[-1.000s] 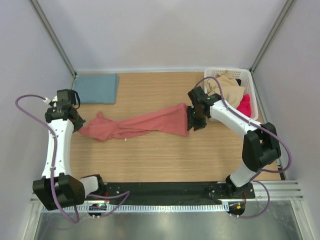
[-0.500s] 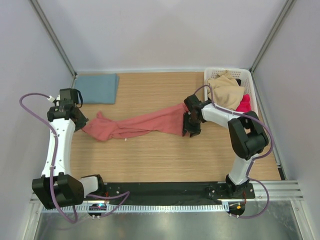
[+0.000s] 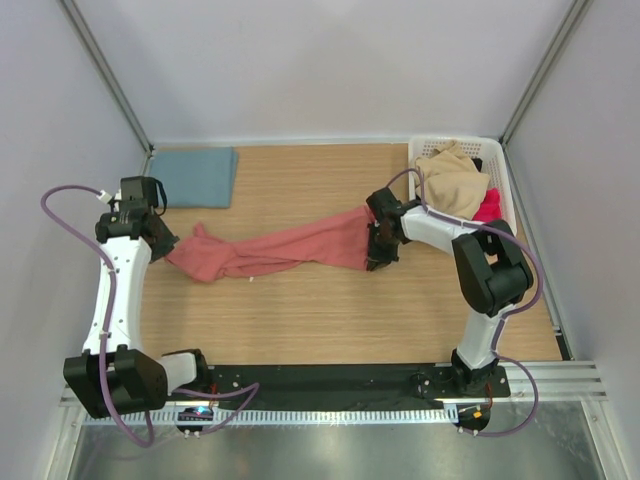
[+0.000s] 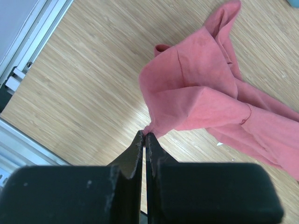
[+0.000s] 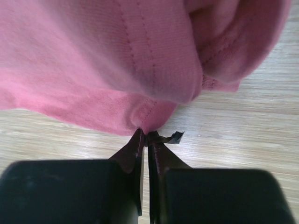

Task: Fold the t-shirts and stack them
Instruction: Flatten the tshirt out

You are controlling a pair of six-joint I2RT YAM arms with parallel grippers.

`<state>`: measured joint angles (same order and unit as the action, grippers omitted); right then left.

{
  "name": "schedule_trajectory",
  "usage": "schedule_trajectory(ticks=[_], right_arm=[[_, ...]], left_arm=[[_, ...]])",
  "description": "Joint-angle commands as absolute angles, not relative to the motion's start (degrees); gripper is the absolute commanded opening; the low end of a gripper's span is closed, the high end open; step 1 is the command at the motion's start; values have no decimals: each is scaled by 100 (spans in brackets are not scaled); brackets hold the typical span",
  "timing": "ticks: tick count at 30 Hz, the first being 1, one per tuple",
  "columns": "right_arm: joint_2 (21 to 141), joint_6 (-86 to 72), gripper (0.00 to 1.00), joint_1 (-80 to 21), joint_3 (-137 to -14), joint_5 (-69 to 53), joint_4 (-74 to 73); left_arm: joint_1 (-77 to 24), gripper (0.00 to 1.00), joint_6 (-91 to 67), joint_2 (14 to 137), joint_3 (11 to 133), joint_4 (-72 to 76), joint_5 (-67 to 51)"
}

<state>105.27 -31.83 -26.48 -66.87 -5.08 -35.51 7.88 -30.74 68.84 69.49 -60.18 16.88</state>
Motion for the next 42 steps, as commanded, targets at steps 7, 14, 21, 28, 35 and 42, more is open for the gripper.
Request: schedule_trajectory(ticks=[7, 14, 21, 28, 35, 42], right_arm=[[9660, -2848, 1, -2672, -7540, -53, -4200], [8737, -2470, 1, -2663, -8778, 360, -4930], [7955, -2241, 1, -2672, -9413, 773, -4448], [7444, -2197, 1, -2663, -9527, 1151, -3429], [8067, -1925, 1, -2654, -10334, 1459, -2234], [8315, -1609, 1, -2654, -11004, 1512, -1144]], left_arm=[[756, 0, -2971, 6873, 7601, -5906, 1828], [756, 0, -3023, 6962, 9164, -5705, 1933], [765, 0, -3094, 6978, 10737, -5089, 1749], [765, 0, -3023, 7575, 12310, -5264, 1811], [765, 0, -2847, 7358, 11677, -3318, 1424], [774, 0, -3059, 7892, 13057, -2418, 1195]])
